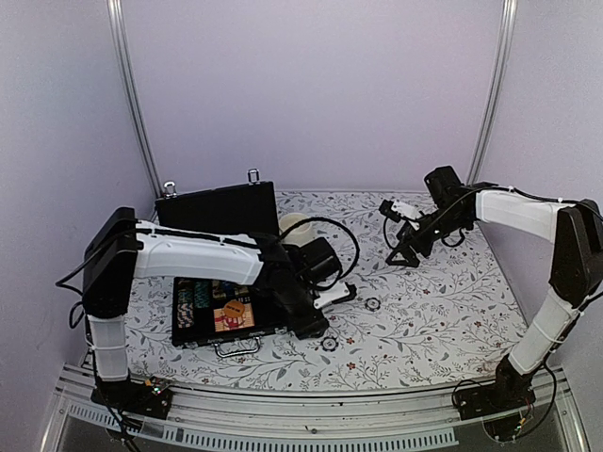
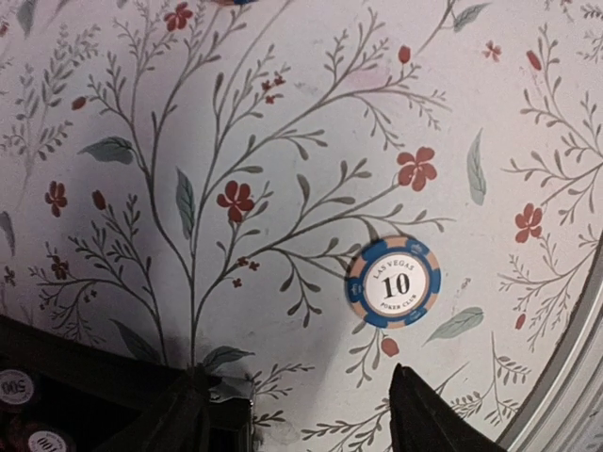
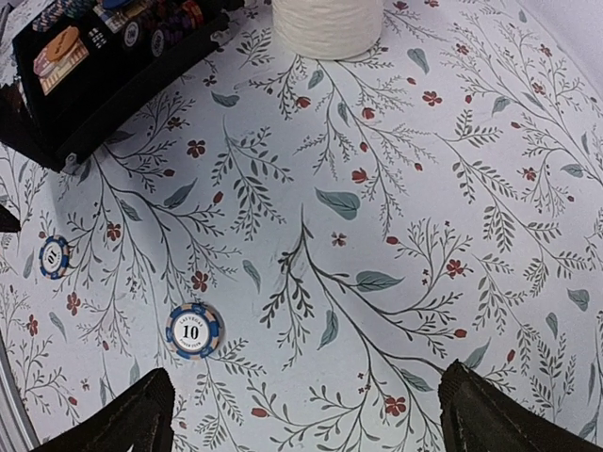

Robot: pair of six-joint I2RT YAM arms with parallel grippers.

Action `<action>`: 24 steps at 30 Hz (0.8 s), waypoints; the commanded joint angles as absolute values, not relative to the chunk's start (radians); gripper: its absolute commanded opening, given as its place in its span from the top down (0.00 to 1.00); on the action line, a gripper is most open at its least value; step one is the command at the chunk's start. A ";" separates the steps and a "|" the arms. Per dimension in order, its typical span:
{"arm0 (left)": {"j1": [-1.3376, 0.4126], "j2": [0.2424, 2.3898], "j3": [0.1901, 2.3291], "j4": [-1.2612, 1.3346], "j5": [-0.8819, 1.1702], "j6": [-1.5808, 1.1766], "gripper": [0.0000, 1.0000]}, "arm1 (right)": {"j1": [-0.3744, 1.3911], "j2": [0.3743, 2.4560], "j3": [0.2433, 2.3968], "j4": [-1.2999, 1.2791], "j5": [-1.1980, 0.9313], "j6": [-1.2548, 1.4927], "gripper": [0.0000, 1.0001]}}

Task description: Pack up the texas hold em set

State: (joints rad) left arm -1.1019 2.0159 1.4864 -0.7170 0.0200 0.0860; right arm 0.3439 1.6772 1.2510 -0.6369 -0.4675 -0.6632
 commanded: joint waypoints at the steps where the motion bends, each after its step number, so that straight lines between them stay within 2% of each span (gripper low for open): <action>1: -1.075 1.907 1.419 -0.600 -0.044 0.017 0.31 | 0.406 1.693 1.183 -0.605 -0.467 -0.736 0.06; 5: -1.050 1.849 1.356 -0.537 -0.073 -0.035 0.28 | 0.474 1.739 1.163 -0.619 -0.408 -0.785 0.24; 8: -1.027 1.815 1.318 -0.503 -0.084 -0.070 0.27 | 0.518 1.781 1.154 -0.633 -0.354 -0.816 0.32; 15: -0.986 1.779 1.263 -0.475 -0.102 -0.136 0.27 | 0.586 1.859 1.156 -0.620 -0.246 -0.818 0.36; 24: -0.944 1.719 1.196 -0.443 -0.123 -0.184 0.28 | 0.611 1.907 1.179 -0.632 -0.226 -0.808 0.40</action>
